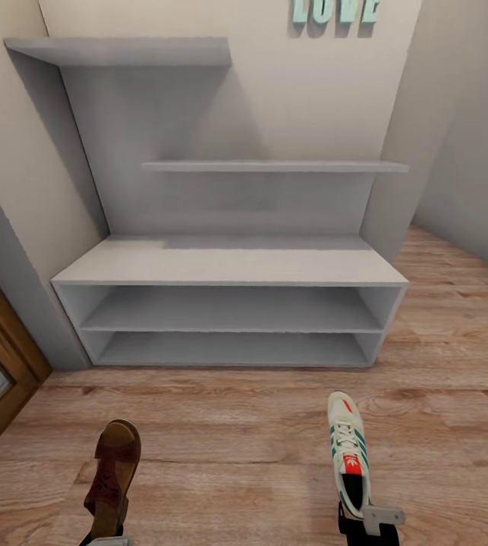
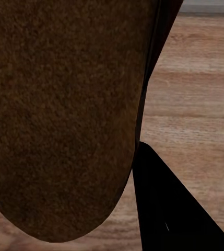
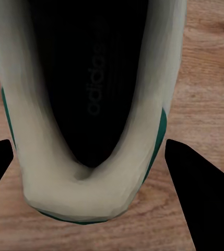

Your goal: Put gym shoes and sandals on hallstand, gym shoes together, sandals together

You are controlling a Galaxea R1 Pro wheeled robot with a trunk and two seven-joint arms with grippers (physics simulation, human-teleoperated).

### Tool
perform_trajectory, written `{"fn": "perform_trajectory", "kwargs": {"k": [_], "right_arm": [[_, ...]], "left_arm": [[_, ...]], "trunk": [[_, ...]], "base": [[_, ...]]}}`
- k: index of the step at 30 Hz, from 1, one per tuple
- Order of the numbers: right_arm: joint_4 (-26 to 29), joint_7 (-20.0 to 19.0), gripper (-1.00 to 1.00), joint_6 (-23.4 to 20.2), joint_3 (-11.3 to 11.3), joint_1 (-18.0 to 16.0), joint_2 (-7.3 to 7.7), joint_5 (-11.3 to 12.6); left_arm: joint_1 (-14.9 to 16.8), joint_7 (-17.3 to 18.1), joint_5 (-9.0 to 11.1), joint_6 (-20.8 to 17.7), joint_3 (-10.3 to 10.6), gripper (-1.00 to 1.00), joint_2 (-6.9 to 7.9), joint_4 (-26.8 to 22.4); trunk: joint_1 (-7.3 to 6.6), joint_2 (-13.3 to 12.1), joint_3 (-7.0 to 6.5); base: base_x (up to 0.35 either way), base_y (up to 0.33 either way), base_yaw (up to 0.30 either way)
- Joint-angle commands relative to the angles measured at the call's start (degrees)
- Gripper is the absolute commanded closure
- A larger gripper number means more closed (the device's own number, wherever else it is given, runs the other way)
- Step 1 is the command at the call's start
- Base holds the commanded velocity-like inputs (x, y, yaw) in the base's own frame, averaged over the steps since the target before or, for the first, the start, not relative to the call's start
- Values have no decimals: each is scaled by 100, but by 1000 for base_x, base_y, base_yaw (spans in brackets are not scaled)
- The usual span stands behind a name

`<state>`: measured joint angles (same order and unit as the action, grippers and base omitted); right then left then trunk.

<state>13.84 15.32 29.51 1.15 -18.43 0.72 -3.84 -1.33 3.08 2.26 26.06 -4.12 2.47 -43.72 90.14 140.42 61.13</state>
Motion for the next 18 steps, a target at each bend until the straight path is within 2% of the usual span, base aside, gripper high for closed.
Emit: {"fn": "perform_trajectory", "kwargs": {"k": [1, 12, 14, 16, 17, 18], "right_arm": [[-4, 47, 100, 4, 14, -3, 6, -43], [60, 65, 100, 8, -34, -3, 72, -42], [115, 70, 100, 9, -43, -3, 138, -40], [275, 75, 100, 7, -121, -3, 405, -24], [329, 63, 100, 4, -502, -3, 606, 56], [335, 59, 100, 3, -599, -3, 635, 74]], "left_arm": [[-1, 34, 4, 4, -10, 100, -1, -5], [30, 43, -19, -68, 14, 100, 3, -8], [45, 44, -7, -115, 19, 100, 8, -7], [89, 43, -14, -404, 29, 100, -16, -55], [310, 43, -17, -852, 44, 100, -28, -109], [381, 43, -18, -951, 47, 100, -30, -115]], "trunk": [[-1, 2, 4], [-1, 2, 4], [-1, 2, 4], [-1, 2, 4], [-1, 2, 4], [-1, 2, 4]], "base": [[0, 0, -14], [0, 0, -1], [0, 0, 0], [0, 0, 0], [0, 0, 0], [0, 0, 0]]}}
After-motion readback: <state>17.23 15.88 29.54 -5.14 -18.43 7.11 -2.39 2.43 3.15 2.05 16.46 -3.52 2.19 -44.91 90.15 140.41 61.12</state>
